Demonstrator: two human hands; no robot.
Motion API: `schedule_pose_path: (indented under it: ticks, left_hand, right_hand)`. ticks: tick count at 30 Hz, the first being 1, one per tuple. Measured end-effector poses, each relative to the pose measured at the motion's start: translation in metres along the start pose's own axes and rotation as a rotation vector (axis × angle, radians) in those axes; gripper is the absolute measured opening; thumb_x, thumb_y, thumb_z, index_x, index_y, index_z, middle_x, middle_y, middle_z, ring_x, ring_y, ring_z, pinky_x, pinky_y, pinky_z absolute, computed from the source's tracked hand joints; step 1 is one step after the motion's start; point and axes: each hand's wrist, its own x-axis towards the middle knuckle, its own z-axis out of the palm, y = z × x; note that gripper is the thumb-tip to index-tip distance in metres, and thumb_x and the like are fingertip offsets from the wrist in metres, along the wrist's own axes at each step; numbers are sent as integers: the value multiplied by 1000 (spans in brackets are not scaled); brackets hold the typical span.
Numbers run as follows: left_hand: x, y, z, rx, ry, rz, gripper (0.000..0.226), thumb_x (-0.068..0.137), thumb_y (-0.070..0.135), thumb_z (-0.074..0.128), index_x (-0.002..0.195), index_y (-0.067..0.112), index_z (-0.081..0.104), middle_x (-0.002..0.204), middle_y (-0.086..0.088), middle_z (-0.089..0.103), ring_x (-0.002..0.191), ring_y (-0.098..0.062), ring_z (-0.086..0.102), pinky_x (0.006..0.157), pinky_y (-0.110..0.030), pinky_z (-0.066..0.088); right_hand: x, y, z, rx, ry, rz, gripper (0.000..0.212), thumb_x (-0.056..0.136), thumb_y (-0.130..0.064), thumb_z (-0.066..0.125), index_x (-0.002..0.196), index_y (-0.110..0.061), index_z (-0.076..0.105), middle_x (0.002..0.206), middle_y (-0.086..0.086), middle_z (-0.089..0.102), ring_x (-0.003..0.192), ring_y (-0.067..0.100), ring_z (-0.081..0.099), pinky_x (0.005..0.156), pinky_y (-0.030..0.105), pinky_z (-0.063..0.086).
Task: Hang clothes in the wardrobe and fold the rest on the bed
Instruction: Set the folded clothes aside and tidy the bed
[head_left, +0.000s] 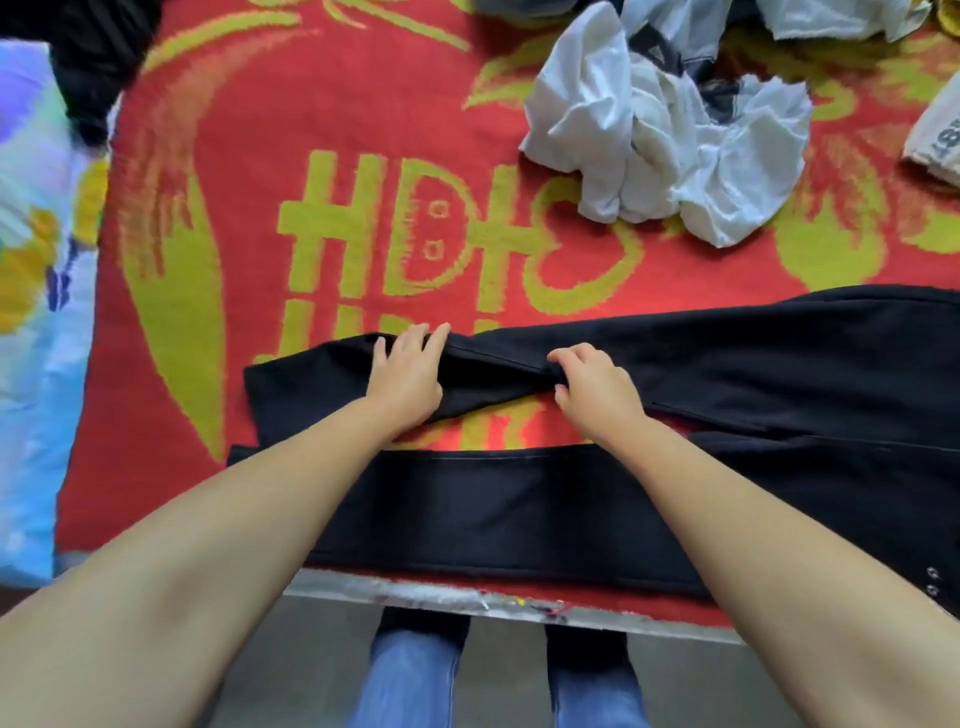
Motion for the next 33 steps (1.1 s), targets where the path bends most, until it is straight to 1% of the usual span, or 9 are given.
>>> schedule_pose_path:
  ticks: [3,5,8,12,15,22,29,31,33]
  left_hand:
    - [12,-45,0,139,-22,-52,72,90,16,55,150,16,15,140,-7,41,134,-24,34,115,-55,8]
    - [16,-74,-6,232,-55,-101,53,90,18,56,137,13,32,126,-9,55,121,-28,48,112,-51,21]
    - [13,-110,-24,195,-75,-93,23,91,17,54,111,10,46,111,-14,62,103,-34,59,76,-37,40]
    - [-1,-128,-64,76,345,167,22,69,-3,65,83,5,50,80,-18,61,72,-39,60,56,-39,35]
    - [-20,-130,-72,113,513,316,24,54,-9,64,70,4,52,62,-14,52,51,-34,54,47,-35,34]
    - [-42,-131,7,155,-207,34,26,86,9,47,111,15,46,107,-4,53,102,-27,56,76,-35,39]
    - [10,-135,-4,57,201,137,46,82,6,60,127,3,52,122,-18,54,111,-37,51,87,-48,43]
    - [34,-133,-13,167,56,86,59,85,20,65,137,8,41,130,-16,48,120,-35,46,102,-48,33]
    - [48,-129,-21,238,-60,45,47,87,27,64,127,12,43,122,-15,55,115,-34,51,97,-43,36]
  right_hand:
    - [15,-17,15,-215,14,191,45,89,-17,57,130,-16,38,129,8,44,117,27,43,85,40,40]
    - [23,-15,17,-281,12,234,42,88,-12,57,125,-14,37,124,10,45,115,29,44,83,41,40]
    - [29,-7,7,-213,31,219,32,89,-14,57,118,-10,42,117,13,49,109,33,49,75,40,39]
    - [10,4,-23,-59,212,144,25,82,-16,60,103,-12,47,103,9,52,96,32,52,66,36,36]
    - [-10,13,-30,-105,156,20,25,80,-17,62,101,-13,49,98,6,52,93,30,53,66,37,41]
    - [-12,3,3,-229,-516,-53,35,90,-25,53,125,-20,51,117,3,56,113,24,54,91,35,45]
    - [31,7,-29,62,313,-133,19,88,-10,56,104,-11,66,104,9,66,101,32,59,82,38,46]
    - [53,21,-42,-27,213,-26,29,90,-14,56,118,-11,61,114,14,59,110,36,52,88,42,42]
    - [70,33,-48,-246,-91,104,41,92,-25,58,131,-15,50,128,15,50,120,37,44,95,46,39]
